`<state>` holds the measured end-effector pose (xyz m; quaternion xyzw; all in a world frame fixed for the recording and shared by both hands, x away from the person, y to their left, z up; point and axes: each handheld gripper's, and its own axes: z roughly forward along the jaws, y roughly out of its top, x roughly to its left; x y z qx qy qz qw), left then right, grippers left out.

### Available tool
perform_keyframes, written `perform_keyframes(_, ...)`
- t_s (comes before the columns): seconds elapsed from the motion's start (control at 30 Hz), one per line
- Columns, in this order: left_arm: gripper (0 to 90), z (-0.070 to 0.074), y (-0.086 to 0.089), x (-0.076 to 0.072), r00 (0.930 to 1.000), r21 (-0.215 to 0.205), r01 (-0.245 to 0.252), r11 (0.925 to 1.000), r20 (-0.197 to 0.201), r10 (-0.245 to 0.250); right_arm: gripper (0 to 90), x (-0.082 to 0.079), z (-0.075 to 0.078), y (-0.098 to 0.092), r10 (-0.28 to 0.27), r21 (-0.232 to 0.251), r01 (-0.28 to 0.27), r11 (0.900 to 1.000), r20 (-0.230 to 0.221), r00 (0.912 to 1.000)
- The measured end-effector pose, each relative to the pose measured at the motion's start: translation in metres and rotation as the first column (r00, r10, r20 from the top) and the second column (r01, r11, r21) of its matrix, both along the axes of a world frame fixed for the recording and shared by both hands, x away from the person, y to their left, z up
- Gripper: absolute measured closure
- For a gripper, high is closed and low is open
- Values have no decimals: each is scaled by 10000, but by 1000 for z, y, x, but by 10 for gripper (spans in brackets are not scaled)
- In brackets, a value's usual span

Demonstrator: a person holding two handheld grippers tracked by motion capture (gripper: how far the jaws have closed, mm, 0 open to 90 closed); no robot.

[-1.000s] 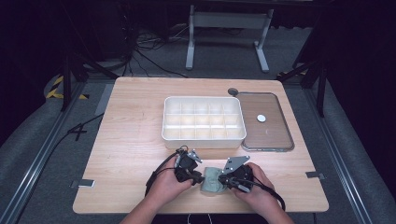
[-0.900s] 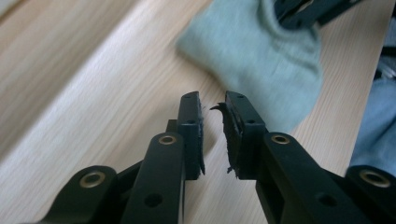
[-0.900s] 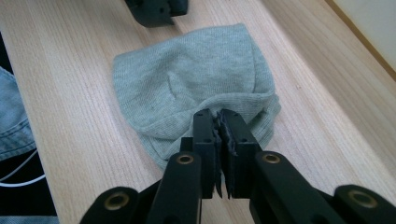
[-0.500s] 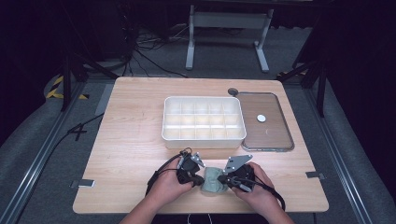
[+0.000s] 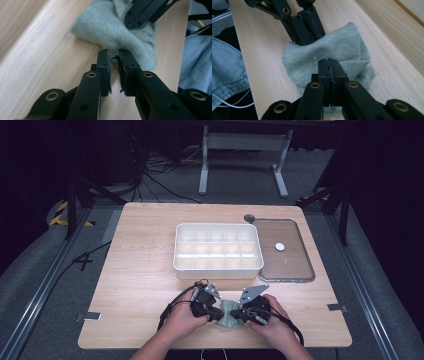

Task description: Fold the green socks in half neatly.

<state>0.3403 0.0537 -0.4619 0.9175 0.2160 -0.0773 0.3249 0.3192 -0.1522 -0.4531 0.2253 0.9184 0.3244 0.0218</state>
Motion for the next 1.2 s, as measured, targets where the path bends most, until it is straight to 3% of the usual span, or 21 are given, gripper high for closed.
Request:
perform_keyframes(0.07, 790, 0, 1, 0, 9997, -430, 192, 9989, 177, -185, 897, 1, -1, -1, -44, 125, 45, 9999, -54, 10000)
perform_keyframes(0.2, 744, 3, 0, -2, 9944, -665, 664, 9956, 868, -605, 897, 3, -3, -5, -74, 434, 85, 9990, -256, 9996)
perform_keyframes(0.37, 697, 3, -6, -4, 9884, -611, 1051, 9926, 1168, -974, 899, 5, -3, -6, -86, 537, 109, 9985, -441, 9990)
perform_keyframes(0.47, 664, 7, -12, -10, 9804, -99, 1023, 9947, 1700, -991, 900, 7, -4, -3, -183, 508, 214, 9985, -608, 9980)
perform_keyframes(0.57, 663, 8, -12, -12, 9757, 140, 1030, 9946, 1931, -1038, 900, 6, -4, -2, -164, 466, 184, 9987, -433, 9989)
perform_keyframes(0.67, 665, 9, -12, -14, 9745, 236, 957, 9951, 2017, -985, 900, 6, -4, -1, -139, 489, 157, 9987, -379, 9992)
perform_keyframes(0.7, 665, 11, -13, -15, 9711, 399, 1026, 9939, 2125, -1088, 900, 5, -4, -1, -149, 490, 166, 9987, -349, 9993)
perform_keyframes(0.87, 670, 13, -13, -14, 9709, 676, 967, 9930, 2133, -1091, 900, 7, -6, 2, -181, 698, 211, 9973, -428, 9989)
perform_keyframes(1.0, 804, 17, -14, -17, 9666, 1028, 938, 9903, 2289, -1154, 900, 9, -7, 1, -107, 841, 152, 9963, -530, 9985)
perform_keyframes(1.13, 861, 21, -13, -19, 9703, 1297, 729, 9889, 2200, -1004, 900, 10, -8, 0, -78, 915, 129, 9957, -560, 9984)
perform_keyframes(1.2, 871, 22, -14, -22, 9688, 1421, 619, 9879, 2294, -937, 900, 9, -7, 1, -73, 877, 115, 9961, -483, 9988)
